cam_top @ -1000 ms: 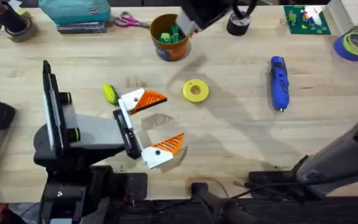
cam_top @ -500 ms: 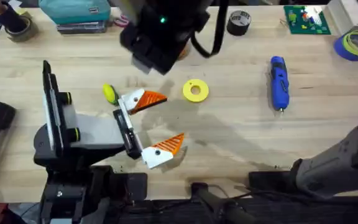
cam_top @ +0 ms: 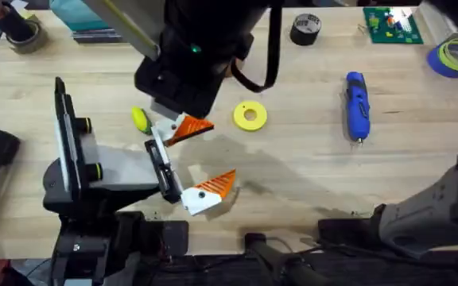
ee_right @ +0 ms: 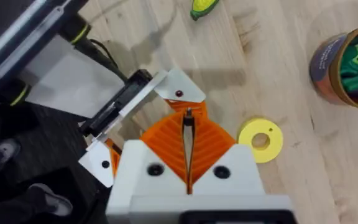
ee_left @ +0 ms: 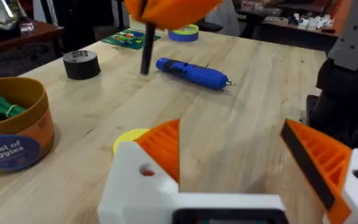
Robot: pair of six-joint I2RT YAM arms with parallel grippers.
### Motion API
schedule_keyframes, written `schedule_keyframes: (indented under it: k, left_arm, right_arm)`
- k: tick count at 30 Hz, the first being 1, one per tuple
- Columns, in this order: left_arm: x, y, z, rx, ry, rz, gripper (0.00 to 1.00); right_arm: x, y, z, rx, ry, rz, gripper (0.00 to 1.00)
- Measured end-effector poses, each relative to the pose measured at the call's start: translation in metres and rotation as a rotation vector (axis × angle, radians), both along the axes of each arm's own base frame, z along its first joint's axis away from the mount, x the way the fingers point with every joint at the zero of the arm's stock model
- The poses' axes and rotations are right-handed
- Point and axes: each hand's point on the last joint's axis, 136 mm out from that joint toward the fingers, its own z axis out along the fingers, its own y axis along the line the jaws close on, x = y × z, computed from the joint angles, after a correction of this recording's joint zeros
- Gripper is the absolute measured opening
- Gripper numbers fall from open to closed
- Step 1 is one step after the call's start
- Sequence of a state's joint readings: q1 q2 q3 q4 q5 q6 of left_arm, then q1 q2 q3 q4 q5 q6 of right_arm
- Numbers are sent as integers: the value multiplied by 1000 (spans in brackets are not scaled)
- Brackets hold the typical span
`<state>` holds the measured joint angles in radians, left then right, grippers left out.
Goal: Pick up the gripper from the table and insert it into the empty holder that is missing its gripper. Then pick up a screw, insert it into the mounting hole, and use the screwdriver to tighten it. Finally, clean up the table by picking up the vegetable and placing it into the bucket.
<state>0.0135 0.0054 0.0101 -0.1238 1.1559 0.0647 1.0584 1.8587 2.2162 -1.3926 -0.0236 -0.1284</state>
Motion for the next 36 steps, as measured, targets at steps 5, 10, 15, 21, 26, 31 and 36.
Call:
schedule_keyframes:
  k: [5,10,15,21,26,31,36]
  left_arm:
    - [0,0,0,0,0,0,985]
    - [0,0,0,0,0,0,985]
    - [0,0,0,0,0,0,985]
    - [0,0,0,0,0,0,985]
    - [0,0,0,0,0,0,985]
    - [0,0,0,0,0,0,985]
    - [0,0,0,0,0,0,985]
  right_arm:
    - [0,0,0,-2,-1,5,6]
    - [-3,-5,-3,-24,6,17,6]
    - [-4,-4,-3,-26,1,30,6]
    - [-8,-2,-3,-27,2,43,6]
    - [-9,1,-8,-39,8,49,6]
    - [-8,4,-13,-47,10,57,6]
    - [-9,5,-14,-45,11,69,6]
